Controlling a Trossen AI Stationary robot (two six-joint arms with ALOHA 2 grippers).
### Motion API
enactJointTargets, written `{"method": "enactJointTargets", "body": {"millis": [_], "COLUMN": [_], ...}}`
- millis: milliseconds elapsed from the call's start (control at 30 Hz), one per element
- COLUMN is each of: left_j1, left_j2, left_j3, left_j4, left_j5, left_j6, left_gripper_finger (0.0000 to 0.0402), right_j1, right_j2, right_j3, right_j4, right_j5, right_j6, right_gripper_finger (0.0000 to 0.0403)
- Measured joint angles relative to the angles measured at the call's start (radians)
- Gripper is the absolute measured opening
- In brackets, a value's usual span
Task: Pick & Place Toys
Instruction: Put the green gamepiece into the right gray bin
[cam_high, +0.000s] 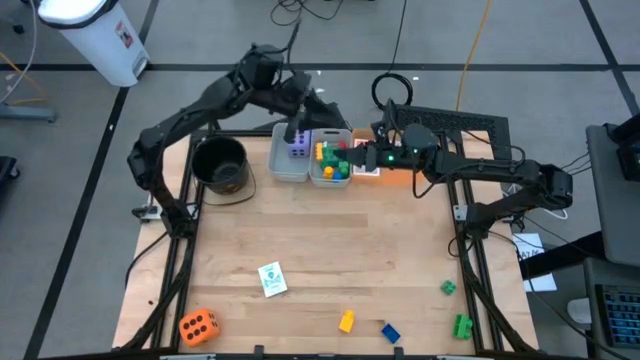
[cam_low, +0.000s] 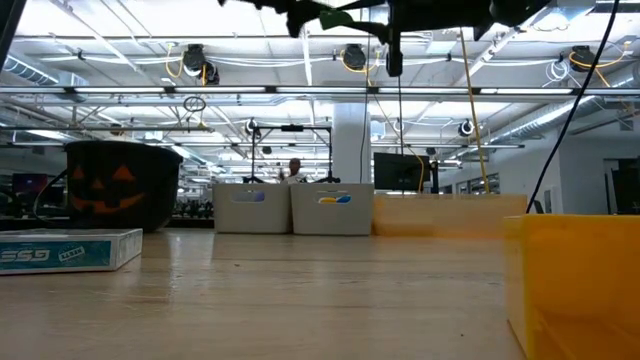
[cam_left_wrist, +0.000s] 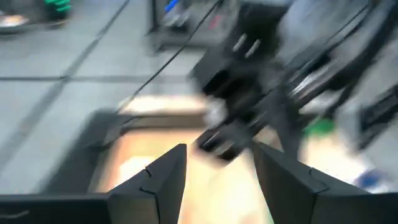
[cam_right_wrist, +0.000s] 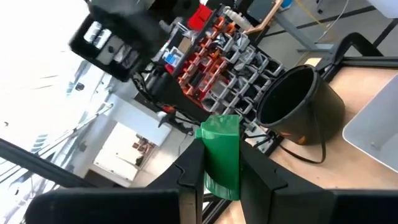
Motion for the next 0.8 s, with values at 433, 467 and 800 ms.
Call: {"method": "enactJointTargets", "body": {"millis": [433, 467, 800], "left_j1": [-0.137, -0.144, -0.206], "left_j2": [0.001, 0.001, 0.001], "left_j3": [0.028, 0.029, 0.029], "left_j4": [-0.177, -0.176, -0.211], "left_j5": [-0.342, -0.34, -0.437], "left_j6": [0.149, 0.142, 0.14], "left_gripper_finger": [0.0299, 0.0307, 0.0346], "right_j1": [-0.047, -0.049, -0.054], "right_j2": [0.0, 0.0, 0.0], "right_j3": [0.0, 0.0, 0.0], "right_j4": [-0.056, -0.069, -0.083], "right_j5": [-0.002, -0.002, 0.029], "right_j6": [0.041, 0.041, 0.034], "right_gripper_finger": [0.0055, 0.0055, 0.0055]}}
